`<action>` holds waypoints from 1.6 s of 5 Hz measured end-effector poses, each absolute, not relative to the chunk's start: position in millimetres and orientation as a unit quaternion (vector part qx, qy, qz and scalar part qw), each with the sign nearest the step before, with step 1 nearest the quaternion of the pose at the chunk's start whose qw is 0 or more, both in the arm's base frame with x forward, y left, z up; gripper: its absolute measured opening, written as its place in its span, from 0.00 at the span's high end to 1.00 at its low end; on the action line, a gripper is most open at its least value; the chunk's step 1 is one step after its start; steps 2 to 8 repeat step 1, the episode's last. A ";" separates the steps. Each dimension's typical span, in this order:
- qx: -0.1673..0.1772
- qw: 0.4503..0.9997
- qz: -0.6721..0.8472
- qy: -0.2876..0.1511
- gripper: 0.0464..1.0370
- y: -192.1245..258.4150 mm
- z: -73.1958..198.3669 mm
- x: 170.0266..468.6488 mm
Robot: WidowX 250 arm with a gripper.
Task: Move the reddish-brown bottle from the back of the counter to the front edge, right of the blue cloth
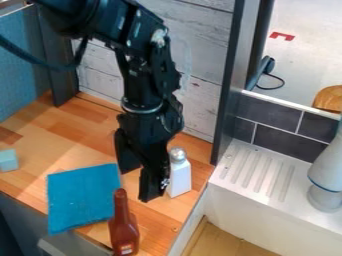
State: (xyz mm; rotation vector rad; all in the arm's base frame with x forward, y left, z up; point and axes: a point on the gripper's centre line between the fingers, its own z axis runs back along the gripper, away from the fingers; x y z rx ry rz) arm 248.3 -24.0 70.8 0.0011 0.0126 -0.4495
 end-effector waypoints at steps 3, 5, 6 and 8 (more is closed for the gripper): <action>-0.048 0.978 -0.204 0.003 0.04 -11.7 108.0 246.2; -0.048 0.978 -0.204 0.003 0.04 -11.7 108.0 246.2; -0.048 0.978 -0.204 0.003 0.04 -11.7 108.0 246.2; -0.048 0.978 -0.204 0.003 0.04 -11.7 108.0 246.2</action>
